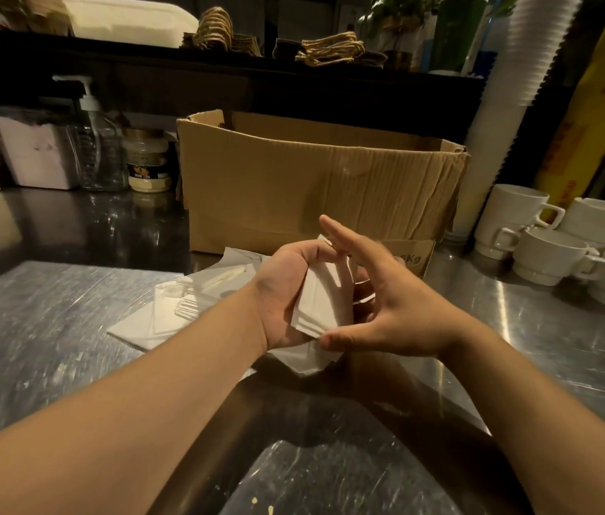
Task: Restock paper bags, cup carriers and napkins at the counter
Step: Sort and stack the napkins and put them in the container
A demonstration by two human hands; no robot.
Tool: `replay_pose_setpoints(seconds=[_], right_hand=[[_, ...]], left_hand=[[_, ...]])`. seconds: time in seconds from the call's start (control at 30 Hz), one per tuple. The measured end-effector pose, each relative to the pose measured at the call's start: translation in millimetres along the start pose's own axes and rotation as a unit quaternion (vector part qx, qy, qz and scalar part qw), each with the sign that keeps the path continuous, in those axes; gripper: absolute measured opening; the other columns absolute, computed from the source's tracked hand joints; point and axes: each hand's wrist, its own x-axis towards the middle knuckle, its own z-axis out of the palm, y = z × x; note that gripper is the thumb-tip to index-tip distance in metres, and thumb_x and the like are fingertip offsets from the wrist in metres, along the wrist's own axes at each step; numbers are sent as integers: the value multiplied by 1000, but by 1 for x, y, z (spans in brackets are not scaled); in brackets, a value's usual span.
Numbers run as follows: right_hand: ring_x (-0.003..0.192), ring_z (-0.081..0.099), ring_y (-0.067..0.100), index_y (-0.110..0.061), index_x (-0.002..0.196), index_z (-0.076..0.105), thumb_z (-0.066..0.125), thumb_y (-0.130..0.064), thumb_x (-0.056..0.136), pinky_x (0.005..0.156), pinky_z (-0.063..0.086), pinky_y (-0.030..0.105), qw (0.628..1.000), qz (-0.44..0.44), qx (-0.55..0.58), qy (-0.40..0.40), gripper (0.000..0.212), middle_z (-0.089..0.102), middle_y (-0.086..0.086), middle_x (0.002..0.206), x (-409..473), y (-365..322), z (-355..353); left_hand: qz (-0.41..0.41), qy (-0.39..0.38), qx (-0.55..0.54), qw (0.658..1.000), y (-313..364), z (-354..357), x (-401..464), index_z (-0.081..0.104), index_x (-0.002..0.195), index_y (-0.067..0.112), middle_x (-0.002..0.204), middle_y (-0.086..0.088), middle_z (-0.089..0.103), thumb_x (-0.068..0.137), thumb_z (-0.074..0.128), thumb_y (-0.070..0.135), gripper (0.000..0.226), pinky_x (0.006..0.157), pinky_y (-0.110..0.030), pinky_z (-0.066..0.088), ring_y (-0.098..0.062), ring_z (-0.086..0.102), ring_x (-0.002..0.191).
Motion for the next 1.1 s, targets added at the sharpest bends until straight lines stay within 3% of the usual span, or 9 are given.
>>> replay_pose_setpoints(seconds=[0.13,0.3,0.47,0.67,0.73,0.87,0.93,1.0,1.1], right_hand=[[137,31,6,-66,150,3,91,-44,69,114,40,53,1000,5,-13,-11,122,18,-56,126,-1,-4,0],[139,22,0,-62,152,-1,91,-42,70,122,31,47,999,-7,-32,2,125,25,-31,150,-3,-8,-2],[143,22,10,-68,148,-7,92,-47,65,118,34,54,999,-5,-46,6,130,25,-26,152,-2,-10,0],[126,24,-5,-64,150,-9,90,-35,72,119,31,51,998,3,-62,9,129,26,-30,144,-1,-5,2],[126,23,-7,-64,150,-7,89,-41,72,120,30,52,998,1,-70,9,126,27,-31,141,0,-3,2],[137,38,0,-51,156,18,75,-61,78,114,40,37,995,-17,38,88,97,41,-19,148,2,4,-1],[125,50,1,-39,153,34,66,-49,91,103,47,30,979,-5,93,181,69,53,-15,134,3,6,-3],[113,59,6,-28,143,48,62,-35,99,94,53,30,955,22,134,263,47,60,-12,119,6,11,-7],[104,64,10,-23,125,61,64,-30,98,87,57,30,936,106,126,311,27,66,-8,109,11,25,-11]], left_hand=[[1,-5,-14,1000,0,3,0,81,86,10,87,-13,70,83,53,33,37,76,-37,57,-28,71,79],[1,-1,-21,1000,0,1,1,82,89,12,90,-13,71,83,53,38,39,78,-40,58,-29,72,82],[6,8,-22,1000,0,2,1,80,85,11,86,-13,69,81,54,35,37,74,-38,58,-29,70,78],[14,17,-31,999,-2,0,2,76,97,11,92,-12,68,84,53,34,35,79,-41,57,-29,69,86],[6,23,-24,999,-2,-1,2,74,106,11,96,-13,68,86,53,34,36,81,-42,56,-30,67,91],[-18,7,-32,999,1,-3,0,59,121,8,102,-12,61,86,57,31,42,85,-41,52,-28,61,93],[-12,19,-44,999,4,-5,0,61,112,8,95,-13,63,85,58,33,37,82,-41,53,-28,62,84],[-4,27,-68,997,6,-5,-1,59,117,9,98,-14,64,85,59,36,42,83,-40,52,-28,62,84],[12,34,-111,993,8,-7,-1,55,127,10,99,-15,63,85,60,38,51,78,-35,51,-26,60,82]])
